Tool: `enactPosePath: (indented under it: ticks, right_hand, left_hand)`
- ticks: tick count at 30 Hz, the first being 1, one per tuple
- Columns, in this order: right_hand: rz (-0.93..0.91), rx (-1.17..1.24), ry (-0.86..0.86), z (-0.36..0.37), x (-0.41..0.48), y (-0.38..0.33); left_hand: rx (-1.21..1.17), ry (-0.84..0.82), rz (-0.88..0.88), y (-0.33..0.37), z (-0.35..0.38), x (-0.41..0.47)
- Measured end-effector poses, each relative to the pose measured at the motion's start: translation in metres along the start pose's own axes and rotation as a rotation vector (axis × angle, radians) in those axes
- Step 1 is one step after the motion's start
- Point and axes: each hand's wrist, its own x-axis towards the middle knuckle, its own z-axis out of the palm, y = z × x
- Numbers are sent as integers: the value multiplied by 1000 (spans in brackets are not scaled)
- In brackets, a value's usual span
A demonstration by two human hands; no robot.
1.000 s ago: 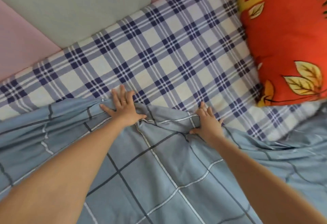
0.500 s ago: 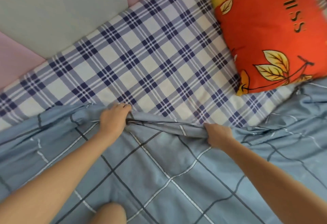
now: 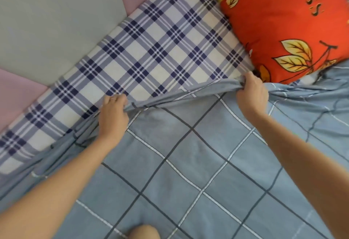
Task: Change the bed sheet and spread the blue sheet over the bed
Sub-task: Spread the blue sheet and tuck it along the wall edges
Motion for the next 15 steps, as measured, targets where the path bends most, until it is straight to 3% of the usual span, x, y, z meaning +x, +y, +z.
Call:
enactPosePath:
  ticks: [3, 6, 8, 10, 13, 15]
  right_hand:
    - [-77, 105, 127, 5, -86, 46]
    - [-90, -40, 33, 10, -174, 105]
    - [-90, -228, -134, 15, -214, 136]
    - [-99, -284, -257, 20, -232, 146]
    - [-70, -149, -151, 18, -220, 121]
    - [-60, -24, -44, 19, -194, 91]
  left_hand:
    - [68, -47, 271, -6, -3, -62]
    - [-25, -255, 468, -16, -5, -116]
    - [-81, -353, 400, -16, 2, -137]
    - [-96, -345, 184, -8, 12, -139]
    - [-18, -205, 37, 17, 30, -119]
    - [105, -265, 28, 39, 37, -99]
